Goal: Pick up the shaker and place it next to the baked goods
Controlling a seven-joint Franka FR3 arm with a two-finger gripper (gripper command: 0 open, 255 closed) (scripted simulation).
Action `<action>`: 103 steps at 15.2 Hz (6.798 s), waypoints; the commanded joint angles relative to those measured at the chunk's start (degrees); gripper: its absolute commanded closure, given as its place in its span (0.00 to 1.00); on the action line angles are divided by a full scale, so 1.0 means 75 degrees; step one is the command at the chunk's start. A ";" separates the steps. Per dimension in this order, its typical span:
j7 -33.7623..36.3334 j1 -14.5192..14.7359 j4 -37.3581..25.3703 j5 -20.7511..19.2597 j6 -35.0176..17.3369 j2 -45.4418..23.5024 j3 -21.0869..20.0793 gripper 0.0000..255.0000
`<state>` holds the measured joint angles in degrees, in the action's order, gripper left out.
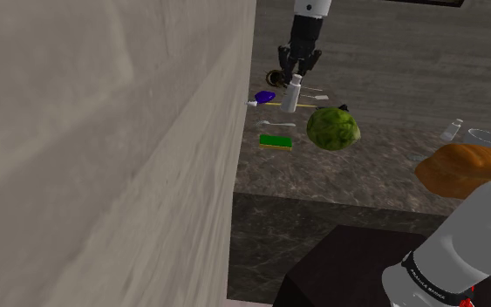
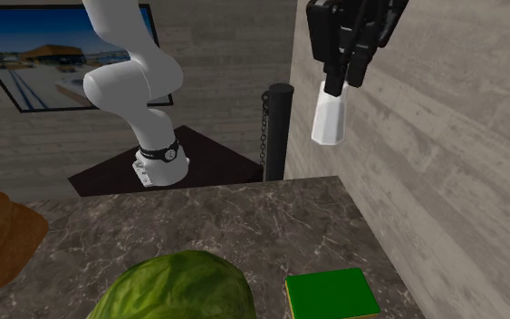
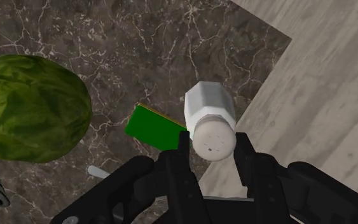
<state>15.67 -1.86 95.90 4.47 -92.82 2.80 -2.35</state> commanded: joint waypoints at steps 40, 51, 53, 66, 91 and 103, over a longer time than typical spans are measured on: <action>-0.7310 -0.2545 0.1495 -0.1605 0.0494 0.1925 0.5011 1.00; -0.7428 -0.2638 0.2524 -0.1690 -0.0521 0.1952 0.5195 1.00; -0.7428 -0.2648 0.2729 -0.1703 -0.0726 0.1954 0.5217 1.00; -0.7506 -0.2683 0.3906 -0.1701 -0.2072 0.1764 0.5424 1.00; -0.7939 -0.2600 0.5132 -0.1284 -0.4067 0.0854 0.5838 1.00; -0.7726 -0.2647 0.4485 -0.1528 -0.3034 0.1323 0.5666 0.00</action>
<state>-42.37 -21.69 130.29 -6.88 -116.62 12.46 40.26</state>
